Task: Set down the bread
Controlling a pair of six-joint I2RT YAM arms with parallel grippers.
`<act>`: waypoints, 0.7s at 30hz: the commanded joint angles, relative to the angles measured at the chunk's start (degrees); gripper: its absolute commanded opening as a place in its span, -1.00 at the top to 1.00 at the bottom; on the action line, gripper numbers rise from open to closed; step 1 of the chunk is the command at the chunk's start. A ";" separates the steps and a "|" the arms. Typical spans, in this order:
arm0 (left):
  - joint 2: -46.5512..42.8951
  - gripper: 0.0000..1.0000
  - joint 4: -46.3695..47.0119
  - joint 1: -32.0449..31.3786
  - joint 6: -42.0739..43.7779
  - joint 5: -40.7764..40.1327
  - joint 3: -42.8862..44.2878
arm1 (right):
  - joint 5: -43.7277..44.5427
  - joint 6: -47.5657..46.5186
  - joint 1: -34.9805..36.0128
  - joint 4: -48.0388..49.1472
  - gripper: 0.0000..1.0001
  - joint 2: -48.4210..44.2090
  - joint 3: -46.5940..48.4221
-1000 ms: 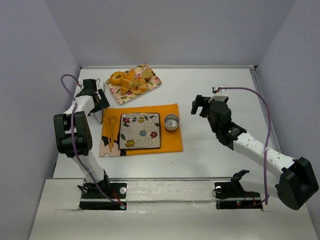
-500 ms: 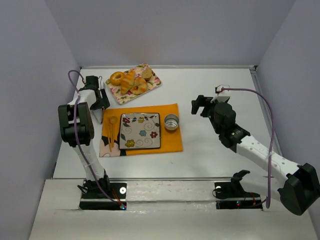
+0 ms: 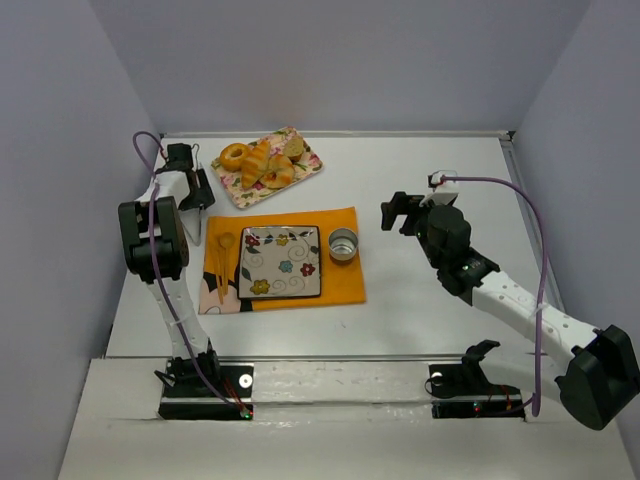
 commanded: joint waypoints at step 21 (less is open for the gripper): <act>-14.46 0.16 -0.62 0.58 -3.31 1.56 -4.27 | 1.36 -0.10 -0.98 4.96 -0.99 -3.33 -1.80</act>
